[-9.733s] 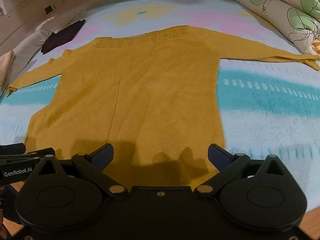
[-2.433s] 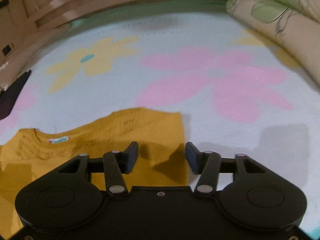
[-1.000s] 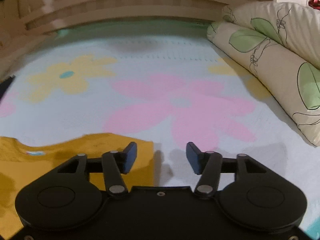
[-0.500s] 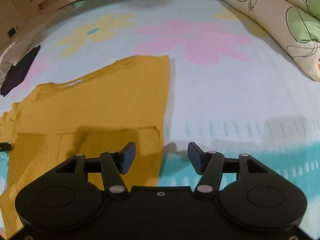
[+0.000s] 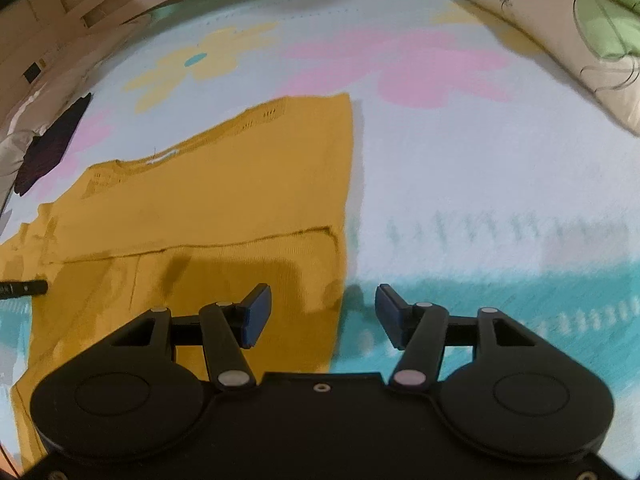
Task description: Fold small clothes
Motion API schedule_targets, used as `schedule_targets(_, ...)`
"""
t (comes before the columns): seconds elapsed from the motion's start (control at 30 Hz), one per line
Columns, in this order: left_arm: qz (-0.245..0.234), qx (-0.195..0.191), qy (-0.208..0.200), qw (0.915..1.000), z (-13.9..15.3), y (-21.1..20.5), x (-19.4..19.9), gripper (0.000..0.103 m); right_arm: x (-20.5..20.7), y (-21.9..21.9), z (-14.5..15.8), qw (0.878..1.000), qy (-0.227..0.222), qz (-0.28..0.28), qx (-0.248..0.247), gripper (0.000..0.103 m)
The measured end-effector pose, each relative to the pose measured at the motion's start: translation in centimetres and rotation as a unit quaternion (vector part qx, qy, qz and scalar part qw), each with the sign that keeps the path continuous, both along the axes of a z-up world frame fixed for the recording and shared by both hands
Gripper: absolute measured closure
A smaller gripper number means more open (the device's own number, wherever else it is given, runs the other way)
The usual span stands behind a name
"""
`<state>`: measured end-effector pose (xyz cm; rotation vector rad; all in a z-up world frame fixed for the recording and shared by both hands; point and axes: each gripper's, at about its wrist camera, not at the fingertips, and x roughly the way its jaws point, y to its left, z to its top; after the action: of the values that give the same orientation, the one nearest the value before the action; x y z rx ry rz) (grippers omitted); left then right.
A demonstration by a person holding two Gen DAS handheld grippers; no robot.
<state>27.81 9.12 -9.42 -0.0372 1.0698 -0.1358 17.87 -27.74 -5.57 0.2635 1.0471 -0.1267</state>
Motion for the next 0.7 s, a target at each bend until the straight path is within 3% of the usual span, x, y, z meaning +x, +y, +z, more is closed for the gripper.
schedule_targets(0.07,0.012,0.042,-0.019,0.9989,0.2,0.5,0.1,0.103,0.2,0.2,-0.7,1.0,0.011,0.004,0.007,0.04)
schedule_targets(0.1,0.014,0.044,-0.014,0.9988,0.1,0.9,0.3,0.103,0.2,0.4,-0.9,1.0,0.015,0.007,0.006,0.04)
schedule_targets(0.17,0.021,0.012,0.012,0.9996,-0.7,2.2,0.7,0.1,0.4,0.9,-1.5,1.0,0.027,0.015,0.002,0.041)
schedule_targets(0.2,0.033,-0.006,0.016,0.9993,-0.8,2.8,0.7,0.1,0.5,1.1,-1.7,0.999,0.032,0.019,0.0,0.05)
schedule_targets(0.3,0.045,-0.047,0.018,0.9977,0.0,4.8,1.1,0.096,1.0,1.9,-2.5,0.998,0.05,0.032,-0.019,0.092)
schedule_targets(0.33,0.046,-0.058,0.014,0.9971,0.3,5.4,1.1,0.091,1.1,2.3,-2.5,0.997,0.051,0.041,-0.032,0.092)
schedule_targets(0.43,0.071,-0.102,-0.001,0.9923,1.2,8.7,0.8,0.061,1.3,3.2,-2.2,0.994,0.06,0.053,-0.073,0.093)
schedule_targets(0.5,0.105,-0.122,-0.016,0.9869,1.6,11.1,0.7,0.055,1.3,3.1,-2.1,0.994,0.065,0.043,-0.075,0.092)
schedule_targets(0.6,0.164,-0.139,-0.029,0.9763,2.0,15.2,0.1,0.049,1.3,3.4,-1.4,0.995,0.056,0.047,-0.063,0.075)
schedule_targets(0.63,0.184,-0.15,-0.034,0.9709,2.0,16.5,-0.1,0.046,1.3,3.5,-1.0,0.996,0.049,0.047,-0.062,0.063)
schedule_targets(0.7,0.232,-0.172,-0.035,0.9568,1.7,19.0,-0.6,0.041,1.3,3.9,0.0,0.996,0.029,0.045,-0.064,0.05)
